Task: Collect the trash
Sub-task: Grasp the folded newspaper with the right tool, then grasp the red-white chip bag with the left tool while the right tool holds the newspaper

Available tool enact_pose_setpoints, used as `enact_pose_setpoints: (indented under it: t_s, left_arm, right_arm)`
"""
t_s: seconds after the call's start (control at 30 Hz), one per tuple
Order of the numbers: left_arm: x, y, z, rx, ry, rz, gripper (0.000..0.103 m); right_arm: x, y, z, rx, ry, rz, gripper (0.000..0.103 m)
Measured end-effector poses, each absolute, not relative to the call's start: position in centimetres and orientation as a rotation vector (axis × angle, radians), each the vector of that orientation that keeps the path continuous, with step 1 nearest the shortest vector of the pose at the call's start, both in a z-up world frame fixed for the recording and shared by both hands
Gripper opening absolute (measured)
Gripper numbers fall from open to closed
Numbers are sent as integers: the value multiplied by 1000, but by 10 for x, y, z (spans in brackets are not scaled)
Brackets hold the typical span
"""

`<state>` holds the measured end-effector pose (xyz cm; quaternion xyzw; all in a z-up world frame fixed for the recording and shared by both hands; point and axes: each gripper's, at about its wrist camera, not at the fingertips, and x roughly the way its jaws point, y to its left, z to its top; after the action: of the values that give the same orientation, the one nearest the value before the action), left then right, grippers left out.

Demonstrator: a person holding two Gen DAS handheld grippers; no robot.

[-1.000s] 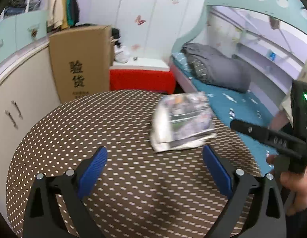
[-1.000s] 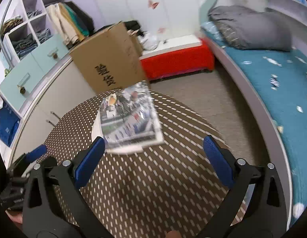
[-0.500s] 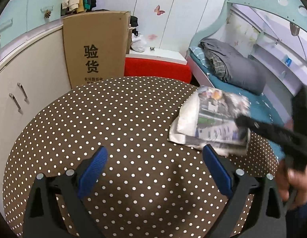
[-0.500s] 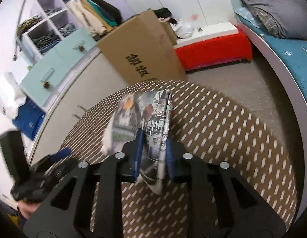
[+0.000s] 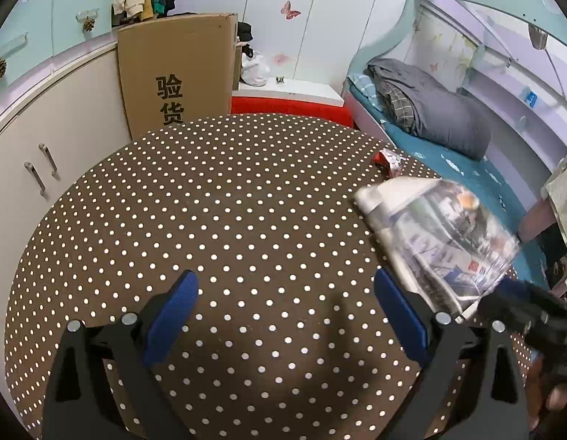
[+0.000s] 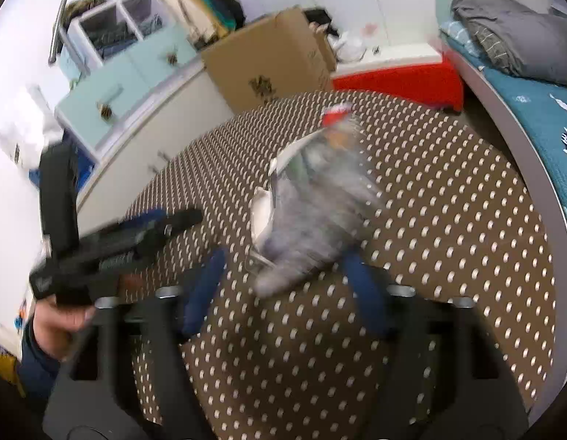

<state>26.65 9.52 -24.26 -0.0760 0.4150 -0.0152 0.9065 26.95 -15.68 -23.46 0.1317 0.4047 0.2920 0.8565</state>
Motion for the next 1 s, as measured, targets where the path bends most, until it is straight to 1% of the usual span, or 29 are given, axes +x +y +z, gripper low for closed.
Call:
enact_pose_setpoints:
  t_s: [0.1,0.13,0.17,0.2,0.23,0.27,0.37,0.47,0.73,0.9,0.93,0.97,1.0]
  left_arm:
    - [269,91,-239,-140,853,-28,94]
    - [271,90,-237,-136,852,-25,94]
    - [273,89,-237,-133,850,-25,94]
    - [275,89,-236,-131,851,-24,94]
    - [277,88,-236,-128,852,-21,94]
    - [281,88,-235,-124,852,-23,94]
    - [290,81,-230,-106,840,-42,94]
    - [307,64,-225,-72,821,-70,94]
    - [368,0,-231,29,814,-141,94]
    - [417,-26,-248,83,869,-126,93]
    - [424,-26,-248,70,867,-135,82]
    - [429,-27,-247,64,867,-142,62]
    - [434,-28,-250,63,888,-151,45]
  right_arm:
    - [288,-163,-239,377,848,575,70]
    - [292,-163,-240,391,848,566,69]
    - [297,-163,-244,406,860,557,48]
    - [302,-161,-248,410,885,552,25]
    - [304,-161,-250,427,897,549,16]
    - [305,-162,-250,441,891,552,16]
    - [296,-172,-244,439,858,554,11]
    - [288,-194,-236,457,828,519,9]
    - [285,-252,-219,481,768,395,9]
    - [287,-277,-217,510,734,345,9]
    - [286,-281,-216,514,729,339,9]
    - [286,-282,-216,515,725,333,9]
    - [286,-284,-215,514,720,324,9]
